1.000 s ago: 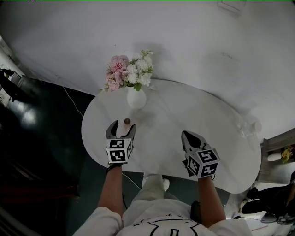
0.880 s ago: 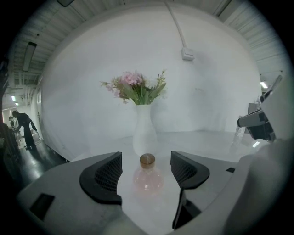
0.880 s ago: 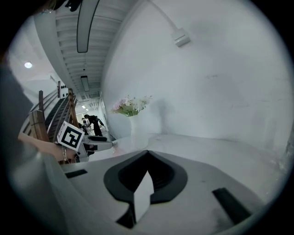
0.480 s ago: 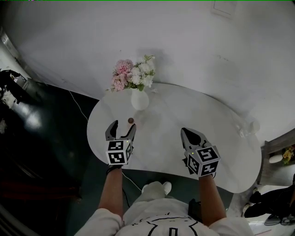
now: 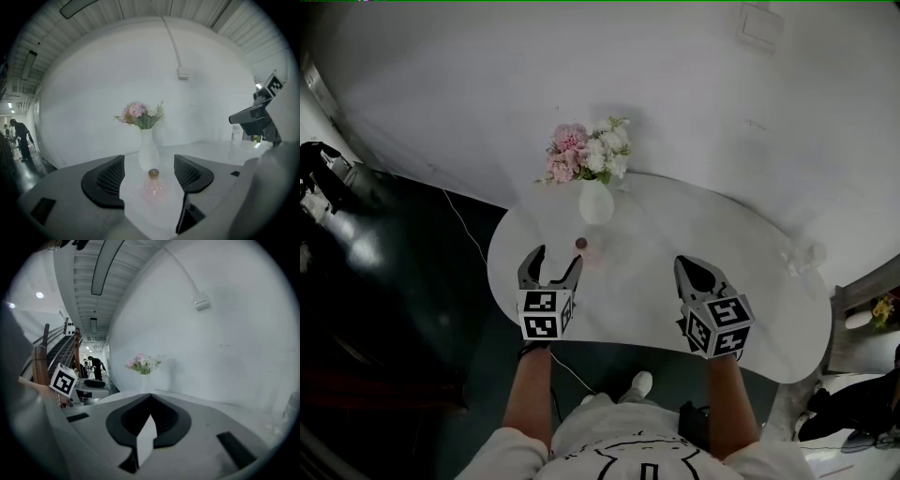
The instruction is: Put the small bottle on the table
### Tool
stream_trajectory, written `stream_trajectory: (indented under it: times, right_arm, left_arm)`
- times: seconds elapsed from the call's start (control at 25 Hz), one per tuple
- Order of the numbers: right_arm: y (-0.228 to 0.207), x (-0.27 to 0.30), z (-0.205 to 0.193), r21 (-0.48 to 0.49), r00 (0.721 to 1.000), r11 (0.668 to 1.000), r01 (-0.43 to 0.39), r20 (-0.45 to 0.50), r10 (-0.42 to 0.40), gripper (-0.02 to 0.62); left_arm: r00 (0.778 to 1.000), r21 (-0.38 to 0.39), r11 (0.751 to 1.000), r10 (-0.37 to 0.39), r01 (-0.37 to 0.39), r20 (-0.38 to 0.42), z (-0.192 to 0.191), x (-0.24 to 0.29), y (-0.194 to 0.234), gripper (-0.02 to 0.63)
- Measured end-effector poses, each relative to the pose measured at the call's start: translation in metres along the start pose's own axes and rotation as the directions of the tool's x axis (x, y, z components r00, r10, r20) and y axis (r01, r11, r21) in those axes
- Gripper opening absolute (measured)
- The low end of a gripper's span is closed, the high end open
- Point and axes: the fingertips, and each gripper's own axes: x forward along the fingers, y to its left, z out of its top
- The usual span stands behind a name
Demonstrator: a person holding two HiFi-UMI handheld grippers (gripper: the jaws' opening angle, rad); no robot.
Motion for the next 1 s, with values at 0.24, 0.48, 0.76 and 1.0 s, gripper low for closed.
stream_trajectory:
  times: [0.24, 0.48, 0.76, 1.0]
  right_arm:
    - [0.039, -0.019, 0.020, -0.064, 0.998, 0.997, 0.047, 0.041, -0.044, -0.006]
    - [0.077, -0.046, 0.036, -0.101, 0.994, 0.992, 0.079, 0.082, -0.071, -0.006]
    - [0.104, -0.088, 0.059, -0.128, 0.977, 0.979, 0.161, 0.160, -0.139, -0.006]
    - [0.131, -0.120, 0.079, -0.157, 0.952, 0.964, 0.215, 0.252, -0.172, -0.006]
  left_arm:
    - [0.998, 0.016, 1.000, -0.027, 0.026, 0.062, 0.017, -0.037, 0.018, 0.339]
    - [0.990, 0.030, 0.999, -0.044, 0.040, 0.135, 0.038, -0.075, 0.033, 0.339]
    - [0.981, 0.076, 0.997, -0.045, 0.031, 0.190, 0.056, -0.123, 0.043, 0.339]
    - [0.965, 0.111, 0.993, -0.067, 0.039, 0.254, 0.074, -0.167, 0.044, 0.339]
